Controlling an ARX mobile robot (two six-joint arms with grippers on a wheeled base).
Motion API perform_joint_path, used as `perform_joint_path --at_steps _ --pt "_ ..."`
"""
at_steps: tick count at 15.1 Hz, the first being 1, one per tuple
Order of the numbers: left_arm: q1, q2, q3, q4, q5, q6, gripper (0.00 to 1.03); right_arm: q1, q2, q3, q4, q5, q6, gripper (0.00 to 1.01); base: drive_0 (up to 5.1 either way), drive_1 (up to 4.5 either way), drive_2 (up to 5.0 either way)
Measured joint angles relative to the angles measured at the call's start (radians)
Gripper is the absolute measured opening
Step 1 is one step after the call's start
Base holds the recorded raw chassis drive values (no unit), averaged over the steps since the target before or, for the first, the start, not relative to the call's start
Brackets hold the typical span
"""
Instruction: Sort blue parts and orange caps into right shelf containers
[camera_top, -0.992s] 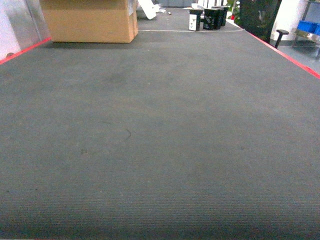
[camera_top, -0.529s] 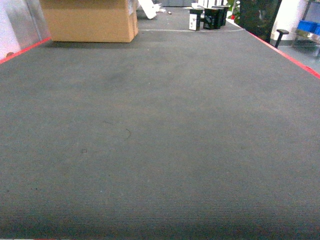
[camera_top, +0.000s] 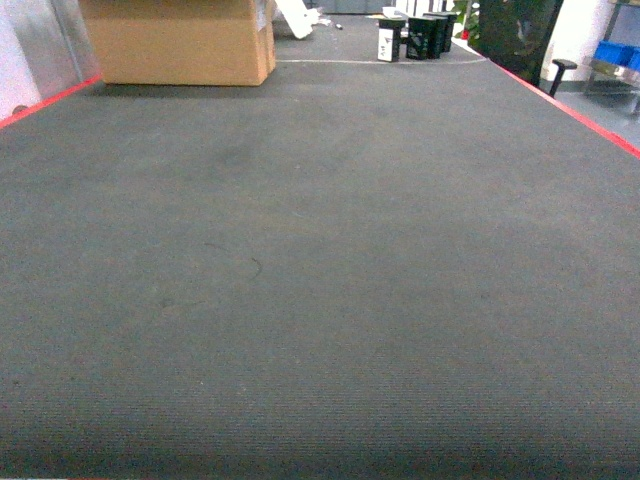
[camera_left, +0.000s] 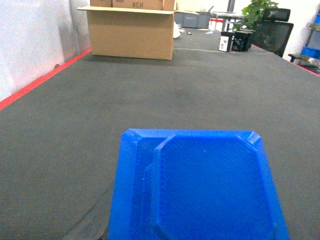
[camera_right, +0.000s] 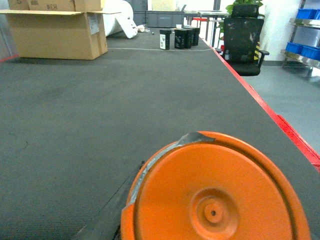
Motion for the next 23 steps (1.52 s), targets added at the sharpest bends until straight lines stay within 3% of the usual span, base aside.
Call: perform_joint_path --at_steps 23 --pt "0.002 0.000 0.000 0.000 0.000 0.000 0.41 0.000 0.000 0.000 0.000 0.000 0.000 0.43 0.0 0.00 0.0"
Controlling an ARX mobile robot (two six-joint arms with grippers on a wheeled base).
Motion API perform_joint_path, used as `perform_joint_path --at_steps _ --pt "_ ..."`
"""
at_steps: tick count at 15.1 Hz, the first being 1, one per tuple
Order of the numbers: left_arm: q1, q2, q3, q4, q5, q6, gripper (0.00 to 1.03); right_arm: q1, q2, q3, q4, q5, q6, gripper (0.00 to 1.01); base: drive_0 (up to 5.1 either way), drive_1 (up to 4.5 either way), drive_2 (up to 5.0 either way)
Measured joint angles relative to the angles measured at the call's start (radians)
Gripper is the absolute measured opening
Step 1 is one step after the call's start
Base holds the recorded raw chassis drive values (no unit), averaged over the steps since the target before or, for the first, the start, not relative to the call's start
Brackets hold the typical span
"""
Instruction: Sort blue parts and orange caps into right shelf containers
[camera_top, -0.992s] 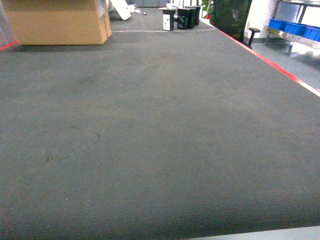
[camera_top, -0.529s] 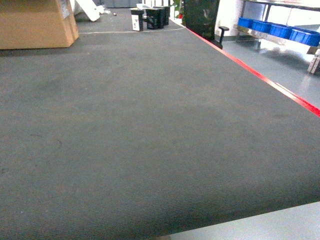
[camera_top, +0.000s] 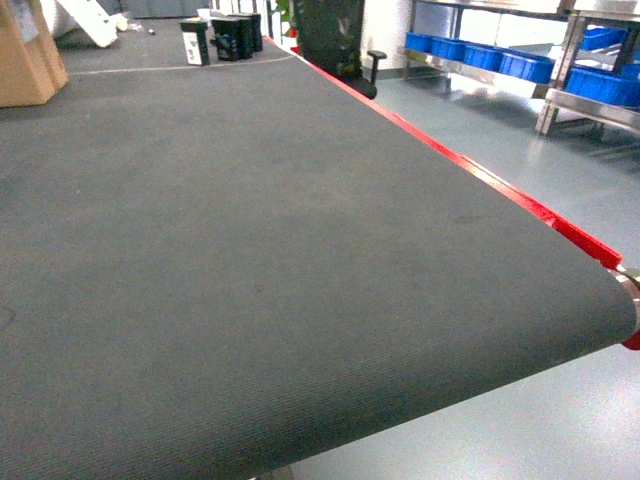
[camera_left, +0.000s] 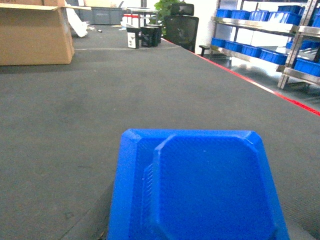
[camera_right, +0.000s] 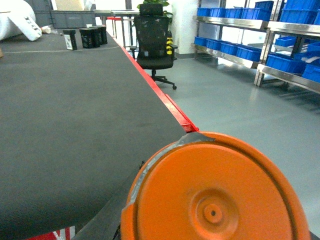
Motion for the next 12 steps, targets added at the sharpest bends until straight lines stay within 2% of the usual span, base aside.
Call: perform_joint_path --at_steps 2,12 --pt "0.000 0.000 0.000 0.000 0.000 0.000 0.41 0.000 0.000 0.000 0.000 0.000 0.000 0.43 0.0 0.00 0.0" --pt "0.000 0.000 0.000 0.000 0.000 0.000 0.41 0.000 0.000 0.000 0.000 0.000 0.000 0.43 -1.7 -1.66 -1.7"
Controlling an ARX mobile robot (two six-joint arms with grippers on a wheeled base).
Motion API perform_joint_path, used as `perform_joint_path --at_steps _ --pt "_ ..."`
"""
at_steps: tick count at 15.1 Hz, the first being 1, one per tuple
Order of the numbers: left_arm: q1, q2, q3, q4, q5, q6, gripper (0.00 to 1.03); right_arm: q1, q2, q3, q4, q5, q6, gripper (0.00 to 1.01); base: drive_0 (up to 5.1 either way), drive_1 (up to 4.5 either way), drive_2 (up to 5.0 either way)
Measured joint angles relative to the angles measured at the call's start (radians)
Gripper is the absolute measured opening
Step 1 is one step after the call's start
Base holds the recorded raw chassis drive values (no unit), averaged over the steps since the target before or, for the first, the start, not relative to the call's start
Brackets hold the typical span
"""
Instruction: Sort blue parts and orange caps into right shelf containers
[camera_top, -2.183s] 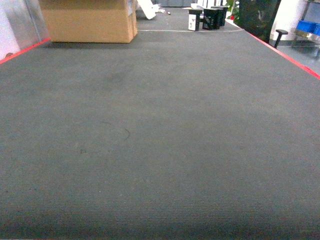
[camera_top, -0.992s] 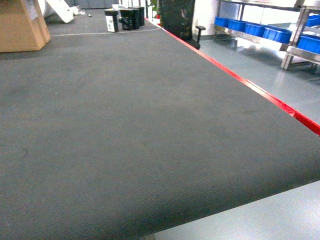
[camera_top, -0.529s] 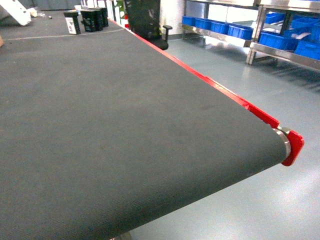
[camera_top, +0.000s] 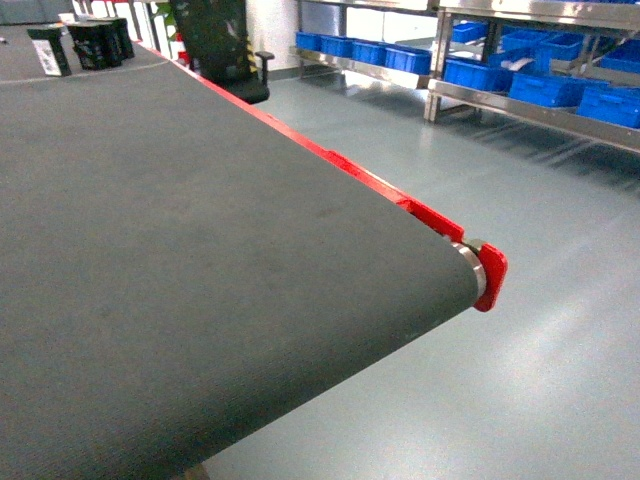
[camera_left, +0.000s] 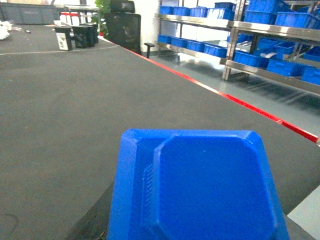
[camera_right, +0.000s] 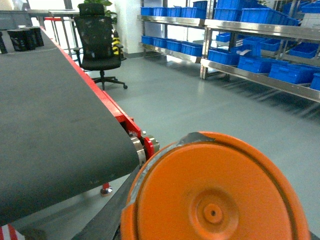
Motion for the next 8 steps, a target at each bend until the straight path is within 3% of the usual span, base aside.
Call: perform_joint_path --at_steps 8 --pt "0.000 0.000 0.000 0.000 0.000 0.000 0.41 0.000 0.000 0.000 0.000 0.000 0.000 0.43 -1.7 -1.66 -1.7"
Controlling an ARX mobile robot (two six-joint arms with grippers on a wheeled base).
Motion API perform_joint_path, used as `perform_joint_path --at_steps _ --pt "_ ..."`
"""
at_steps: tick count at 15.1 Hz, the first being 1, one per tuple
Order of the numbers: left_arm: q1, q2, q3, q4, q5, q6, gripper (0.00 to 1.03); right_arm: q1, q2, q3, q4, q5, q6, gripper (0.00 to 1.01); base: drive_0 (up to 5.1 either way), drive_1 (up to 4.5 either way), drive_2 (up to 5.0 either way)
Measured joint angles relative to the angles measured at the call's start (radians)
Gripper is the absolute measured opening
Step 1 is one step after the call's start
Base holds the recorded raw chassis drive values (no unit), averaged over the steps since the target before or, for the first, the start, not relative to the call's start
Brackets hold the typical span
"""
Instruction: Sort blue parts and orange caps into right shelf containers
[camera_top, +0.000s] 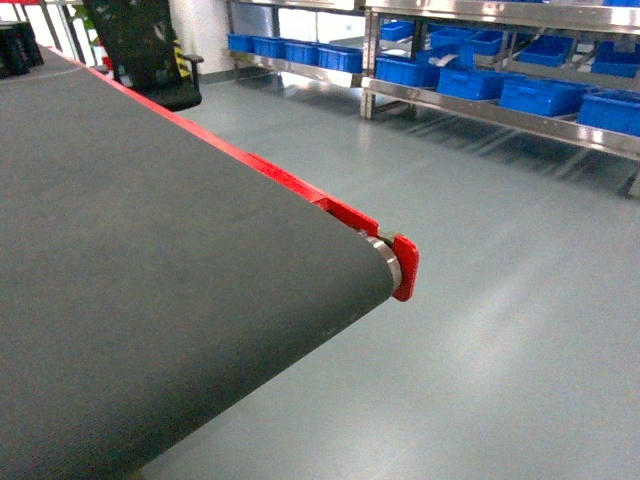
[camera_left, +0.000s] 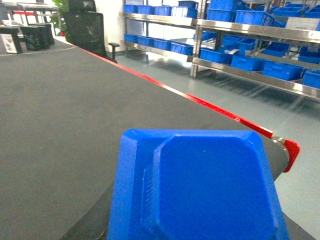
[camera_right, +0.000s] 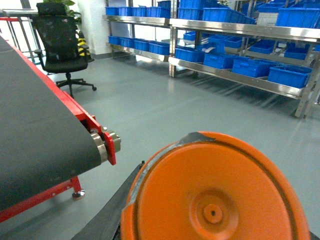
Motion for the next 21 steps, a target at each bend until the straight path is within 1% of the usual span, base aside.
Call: perform_joint_path --at_steps 21 --pt "0.000 0.000 0.000 0.000 0.000 0.000 0.41 0.000 0.000 0.000 0.000 0.000 0.000 0.43 -1.5 -1.48 -1.5"
